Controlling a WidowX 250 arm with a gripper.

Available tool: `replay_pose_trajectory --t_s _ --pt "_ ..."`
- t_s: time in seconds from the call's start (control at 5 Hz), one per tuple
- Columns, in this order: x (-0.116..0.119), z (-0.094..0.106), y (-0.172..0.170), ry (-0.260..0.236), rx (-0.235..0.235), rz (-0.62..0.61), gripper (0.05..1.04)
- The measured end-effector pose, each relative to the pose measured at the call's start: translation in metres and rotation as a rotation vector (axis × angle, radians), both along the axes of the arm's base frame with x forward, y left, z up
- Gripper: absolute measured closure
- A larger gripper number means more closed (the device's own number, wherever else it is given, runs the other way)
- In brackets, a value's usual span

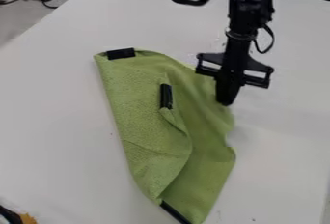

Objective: Take the cloth to the right and fold it

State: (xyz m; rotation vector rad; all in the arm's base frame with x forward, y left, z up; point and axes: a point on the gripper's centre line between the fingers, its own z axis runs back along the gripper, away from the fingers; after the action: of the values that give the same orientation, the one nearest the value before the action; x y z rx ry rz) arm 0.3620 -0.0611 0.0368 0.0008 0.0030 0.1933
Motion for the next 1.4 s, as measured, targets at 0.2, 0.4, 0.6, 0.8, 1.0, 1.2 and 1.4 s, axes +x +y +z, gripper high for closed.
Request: replay_pose_trajectory --t_s 0.2,0.4,0.6,0.8,1.0,1.2,1.4 --pt "-0.011 0.012 0.038 -0.03 -0.025 0.131 1.029" --pt "-0.022 0.014 0.067 -0.083 -0.063 0.219 1.029" --pt "-0.038 0.002 0.104 -0.098 -0.089 0.298 1.029" --pt "-0.054 -0.008 0.122 -0.103 -0.113 0.322 1.029" --pt "-0.067 -0.017 0.13 -0.104 -0.127 0.342 1.008" --pt "-0.068 -0.017 0.133 -0.098 -0.082 0.301 0.858" --pt "-0.068 -0.004 0.136 -0.088 -0.013 0.229 0.605"
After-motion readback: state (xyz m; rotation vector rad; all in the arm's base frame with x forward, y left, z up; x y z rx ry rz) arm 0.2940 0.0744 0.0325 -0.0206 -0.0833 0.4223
